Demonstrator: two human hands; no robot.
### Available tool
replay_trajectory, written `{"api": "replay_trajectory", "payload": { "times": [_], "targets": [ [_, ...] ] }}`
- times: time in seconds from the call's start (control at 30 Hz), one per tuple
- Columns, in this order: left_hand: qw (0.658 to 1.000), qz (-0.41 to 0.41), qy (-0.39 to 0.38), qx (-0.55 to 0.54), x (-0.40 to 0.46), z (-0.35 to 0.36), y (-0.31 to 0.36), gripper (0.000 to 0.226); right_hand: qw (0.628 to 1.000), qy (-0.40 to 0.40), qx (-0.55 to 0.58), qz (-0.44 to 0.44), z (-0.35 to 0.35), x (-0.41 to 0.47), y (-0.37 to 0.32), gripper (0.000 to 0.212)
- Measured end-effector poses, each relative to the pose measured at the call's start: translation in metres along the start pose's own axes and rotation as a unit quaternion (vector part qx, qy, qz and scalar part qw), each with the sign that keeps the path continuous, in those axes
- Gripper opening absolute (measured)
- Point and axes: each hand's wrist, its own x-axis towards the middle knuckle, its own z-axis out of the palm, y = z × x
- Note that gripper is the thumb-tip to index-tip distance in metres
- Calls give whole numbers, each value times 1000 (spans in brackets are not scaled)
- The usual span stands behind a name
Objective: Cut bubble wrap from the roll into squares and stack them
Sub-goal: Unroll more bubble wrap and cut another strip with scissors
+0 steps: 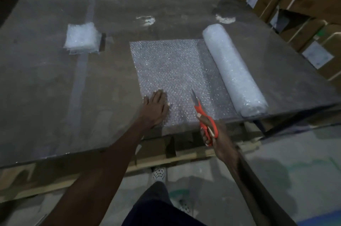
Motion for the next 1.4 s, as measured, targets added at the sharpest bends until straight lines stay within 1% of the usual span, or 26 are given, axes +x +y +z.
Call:
{"api": "replay_trajectory", "payload": {
  "times": [0.07, 0.2, 0.33, 0.47, 0.57, 0.63, 0.73, 0.8, 0.93, 1.2, 1.4],
  "targets": [
    [1000, -6, 11, 0, -1, 2, 3, 61, 1000, -4, 7, 5, -5, -20, 10, 38],
    [1000, -12, 28, -5, 2, 4, 10, 59, 1000, -7, 6, 13, -11, -52, 28, 45],
    [999, -27, 32, -14, 0, 7, 15, 61, 1000, -22, 5, 20, -16, -72, 41, 36],
    [999, -38, 28, -2, -2, 10, 15, 64, 999, -28, -1, 34, -21, -85, 51, 48],
    [999, -38, 31, -3, -3, 11, 16, 65, 999, -32, -4, 42, -23, -91, 53, 43],
    [999, -33, 35, -3, -3, 11, 15, 65, 999, -31, -2, 37, -25, -92, 55, 44],
    [999, -27, 39, -2, -4, 11, 14, 65, 999, -26, 0, 32, -25, -86, 58, 54],
    [999, -28, 40, -5, -4, 11, 14, 65, 999, -24, -2, 31, -23, -82, 57, 55],
    [999, -30, 41, -8, -3, 12, 14, 65, 999, -30, -3, 28, -21, -74, 53, 43],
    [999, -33, 41, -1, -4, 13, 14, 66, 999, -20, -14, 33, -16, -59, 48, 52],
    [998, -35, 42, -3, -4, 13, 14, 67, 999, -16, -5, 29, -16, -55, 51, 46]
  ]
}}
